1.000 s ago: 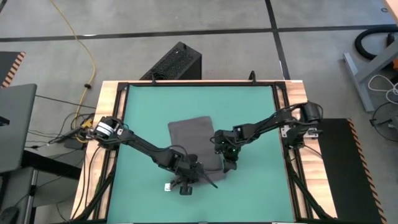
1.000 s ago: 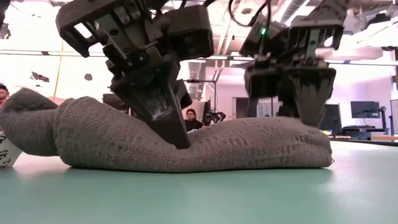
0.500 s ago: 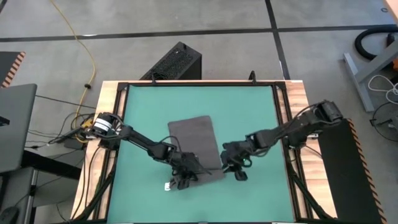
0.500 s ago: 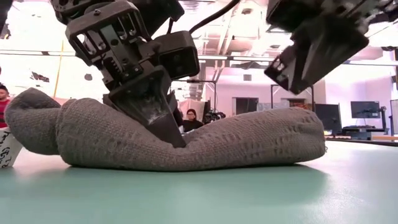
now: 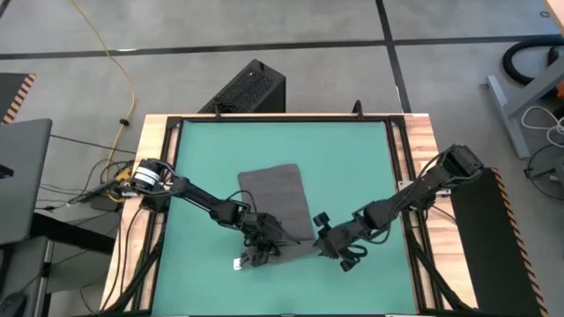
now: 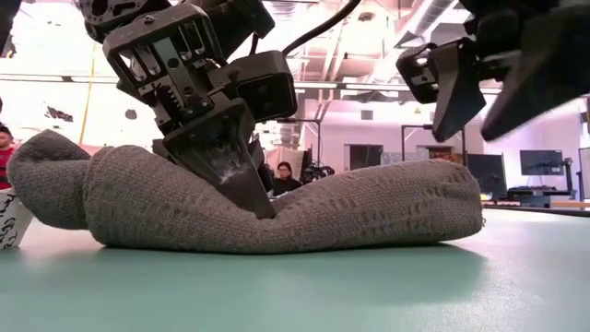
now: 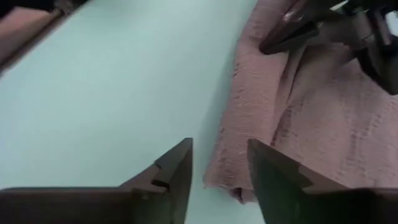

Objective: Roll towel into tight, uniform cylinder
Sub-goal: Roll the gray towel

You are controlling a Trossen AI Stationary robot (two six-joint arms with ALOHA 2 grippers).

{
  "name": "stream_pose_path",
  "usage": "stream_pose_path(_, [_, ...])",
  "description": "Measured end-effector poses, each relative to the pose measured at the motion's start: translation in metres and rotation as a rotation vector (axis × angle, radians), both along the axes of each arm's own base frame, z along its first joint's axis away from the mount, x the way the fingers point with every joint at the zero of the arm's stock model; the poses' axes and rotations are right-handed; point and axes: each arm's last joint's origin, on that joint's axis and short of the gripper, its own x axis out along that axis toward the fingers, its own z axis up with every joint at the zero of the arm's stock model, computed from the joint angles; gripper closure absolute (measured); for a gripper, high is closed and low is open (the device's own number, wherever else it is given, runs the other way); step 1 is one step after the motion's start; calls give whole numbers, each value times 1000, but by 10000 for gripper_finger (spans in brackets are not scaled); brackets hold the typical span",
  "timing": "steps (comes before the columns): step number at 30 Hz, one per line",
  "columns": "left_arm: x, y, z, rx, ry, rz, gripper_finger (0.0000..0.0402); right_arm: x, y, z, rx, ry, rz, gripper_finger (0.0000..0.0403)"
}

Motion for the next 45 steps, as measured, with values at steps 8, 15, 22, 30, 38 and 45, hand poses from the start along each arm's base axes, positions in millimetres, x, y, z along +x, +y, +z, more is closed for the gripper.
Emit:
stream_pose_path(8, [0,0,0,-8,-1,2,401,8,4,-33,-94,72,-22,154])
stream_pose_path(15, [0,-1,3,-44,-1,-33,401,17,5,-59,-189,74,-60,154])
stream_pose_path(22, [-4,-1,29,-51,-72,-70,401,20,0,-69,-151,116,-140,219])
stream_pose_path(30, [-12,4,60,55,-159,-26,401,19,-6,-54,-12,142,-206,383])
stream_pose_path(38, [-13,-2,75,82,-261,-45,401,25,-21,-50,329,307,-313,382])
stream_pose_path(45, [-21,-12,68,175,-198,-35,401,28,-32,-50,490,404,-386,380])
